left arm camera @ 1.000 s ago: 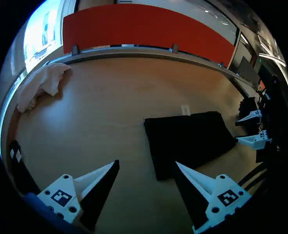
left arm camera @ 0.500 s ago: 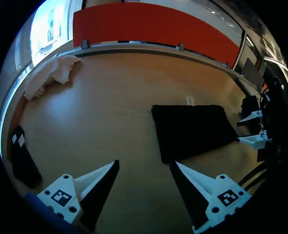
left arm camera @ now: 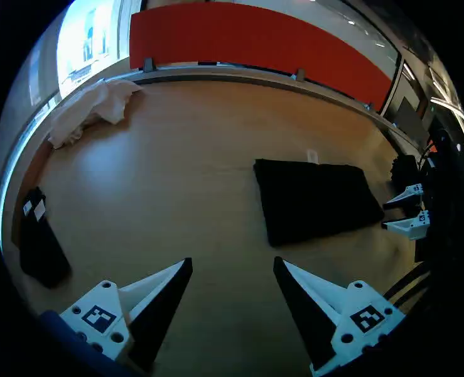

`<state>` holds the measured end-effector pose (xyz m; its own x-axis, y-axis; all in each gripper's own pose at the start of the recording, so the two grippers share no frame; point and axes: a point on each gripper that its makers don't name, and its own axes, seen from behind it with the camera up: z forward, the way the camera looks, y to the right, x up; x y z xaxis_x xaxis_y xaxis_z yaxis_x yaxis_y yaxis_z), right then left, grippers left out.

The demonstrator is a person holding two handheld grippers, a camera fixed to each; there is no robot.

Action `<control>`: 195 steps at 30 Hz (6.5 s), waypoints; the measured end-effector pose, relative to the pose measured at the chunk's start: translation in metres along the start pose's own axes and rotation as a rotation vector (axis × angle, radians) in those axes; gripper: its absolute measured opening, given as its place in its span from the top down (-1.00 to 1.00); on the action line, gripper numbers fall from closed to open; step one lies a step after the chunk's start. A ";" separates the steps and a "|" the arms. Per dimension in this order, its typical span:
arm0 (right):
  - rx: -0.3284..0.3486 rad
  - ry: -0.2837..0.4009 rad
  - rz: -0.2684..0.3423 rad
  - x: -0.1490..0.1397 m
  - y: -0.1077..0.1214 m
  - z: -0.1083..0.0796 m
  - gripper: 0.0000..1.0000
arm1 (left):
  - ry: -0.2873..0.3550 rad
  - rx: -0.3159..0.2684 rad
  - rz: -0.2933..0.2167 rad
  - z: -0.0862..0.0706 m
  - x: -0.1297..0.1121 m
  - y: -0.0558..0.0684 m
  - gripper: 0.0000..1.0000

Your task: Fold towel

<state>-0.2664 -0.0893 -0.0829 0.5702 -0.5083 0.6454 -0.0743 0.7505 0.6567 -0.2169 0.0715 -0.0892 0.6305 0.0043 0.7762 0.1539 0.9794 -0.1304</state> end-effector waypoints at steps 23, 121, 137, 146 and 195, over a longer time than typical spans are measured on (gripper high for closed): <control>0.005 -0.033 -0.050 -0.009 0.007 -0.001 0.36 | -0.015 0.012 -0.022 -0.016 -0.018 -0.011 -0.92; 0.220 0.094 -0.491 0.204 -0.157 0.056 0.94 | 0.062 0.026 -0.076 -0.057 -0.019 -0.032 -0.92; 0.279 -0.001 -0.465 0.169 -0.176 0.092 0.82 | 0.059 0.029 -0.105 -0.056 -0.024 -0.037 -0.93; 0.263 0.012 -0.467 0.172 -0.173 0.091 -0.24 | 0.058 0.030 -0.109 -0.056 -0.024 -0.039 -0.92; 0.152 -0.053 -0.296 0.083 -0.110 0.053 -0.33 | 0.053 0.021 -0.080 -0.053 -0.024 -0.023 -0.92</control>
<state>-0.2546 -0.2366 -0.0811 0.5419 -0.7192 0.4348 -0.0355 0.4973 0.8669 -0.1952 0.0380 -0.1379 0.6561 -0.0844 0.7500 0.1895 0.9803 -0.0555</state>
